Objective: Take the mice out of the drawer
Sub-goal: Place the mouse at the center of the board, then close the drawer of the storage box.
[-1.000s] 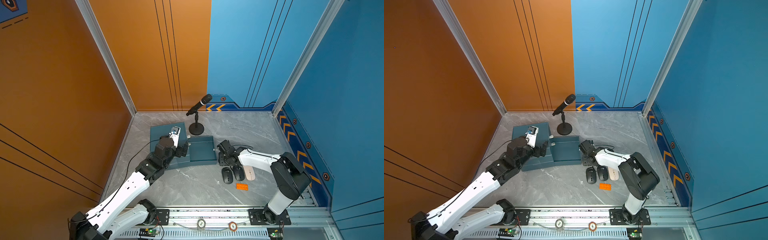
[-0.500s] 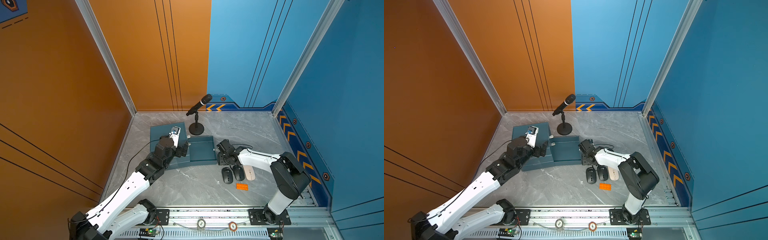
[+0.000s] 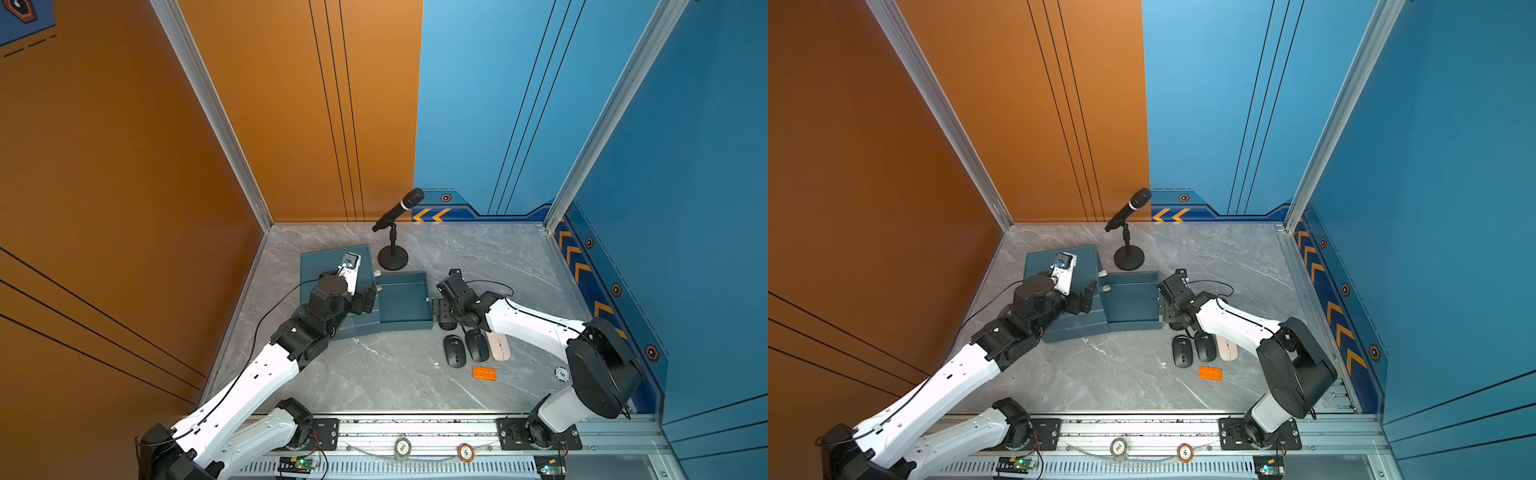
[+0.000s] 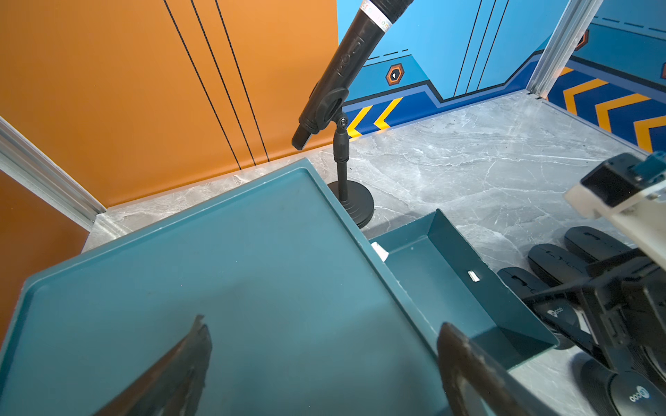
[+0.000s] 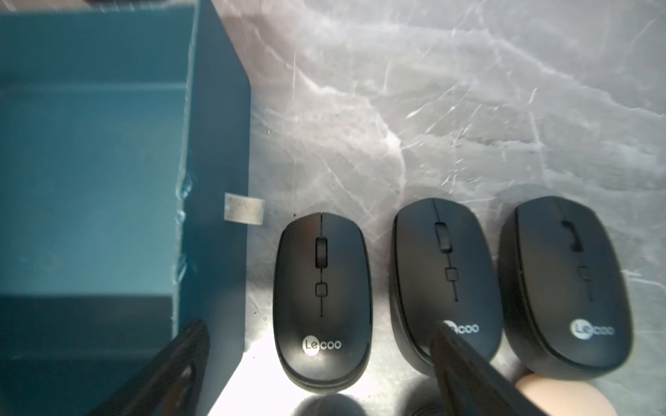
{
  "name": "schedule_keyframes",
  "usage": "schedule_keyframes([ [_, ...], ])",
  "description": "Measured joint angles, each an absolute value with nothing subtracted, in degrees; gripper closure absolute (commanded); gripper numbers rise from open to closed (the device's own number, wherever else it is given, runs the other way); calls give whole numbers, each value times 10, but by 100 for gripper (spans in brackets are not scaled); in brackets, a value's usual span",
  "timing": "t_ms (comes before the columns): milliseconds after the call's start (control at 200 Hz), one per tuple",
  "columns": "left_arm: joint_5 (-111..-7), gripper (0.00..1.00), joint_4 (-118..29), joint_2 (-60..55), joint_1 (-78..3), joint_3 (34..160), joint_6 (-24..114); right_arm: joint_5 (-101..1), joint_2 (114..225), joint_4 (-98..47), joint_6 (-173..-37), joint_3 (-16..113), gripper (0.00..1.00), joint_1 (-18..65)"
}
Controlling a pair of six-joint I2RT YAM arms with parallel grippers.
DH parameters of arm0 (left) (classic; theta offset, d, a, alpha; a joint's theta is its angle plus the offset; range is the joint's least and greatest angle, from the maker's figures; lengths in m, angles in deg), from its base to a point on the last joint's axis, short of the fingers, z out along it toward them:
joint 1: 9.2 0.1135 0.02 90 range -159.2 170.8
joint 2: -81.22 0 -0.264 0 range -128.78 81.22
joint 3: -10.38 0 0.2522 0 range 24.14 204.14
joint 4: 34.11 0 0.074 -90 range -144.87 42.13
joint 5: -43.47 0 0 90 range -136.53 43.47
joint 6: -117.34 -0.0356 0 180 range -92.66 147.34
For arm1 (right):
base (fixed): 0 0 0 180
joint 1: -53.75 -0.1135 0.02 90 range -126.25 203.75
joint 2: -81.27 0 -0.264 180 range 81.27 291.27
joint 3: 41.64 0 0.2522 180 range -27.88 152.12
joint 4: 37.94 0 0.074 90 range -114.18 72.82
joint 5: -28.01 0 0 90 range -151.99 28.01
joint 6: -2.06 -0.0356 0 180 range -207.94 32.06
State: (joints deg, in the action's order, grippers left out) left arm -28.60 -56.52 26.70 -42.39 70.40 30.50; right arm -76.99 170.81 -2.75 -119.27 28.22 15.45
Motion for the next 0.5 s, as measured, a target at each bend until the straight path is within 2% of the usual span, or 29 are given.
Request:
schedule_keyframes([
  [190,-322,2,-577,295,-379,712,324,-786,1696,-28,-1192,294,0,168],
  [501,-300,2,-707,292,-310,844,345,-787,1692,-30,-1206,299,0,221],
])
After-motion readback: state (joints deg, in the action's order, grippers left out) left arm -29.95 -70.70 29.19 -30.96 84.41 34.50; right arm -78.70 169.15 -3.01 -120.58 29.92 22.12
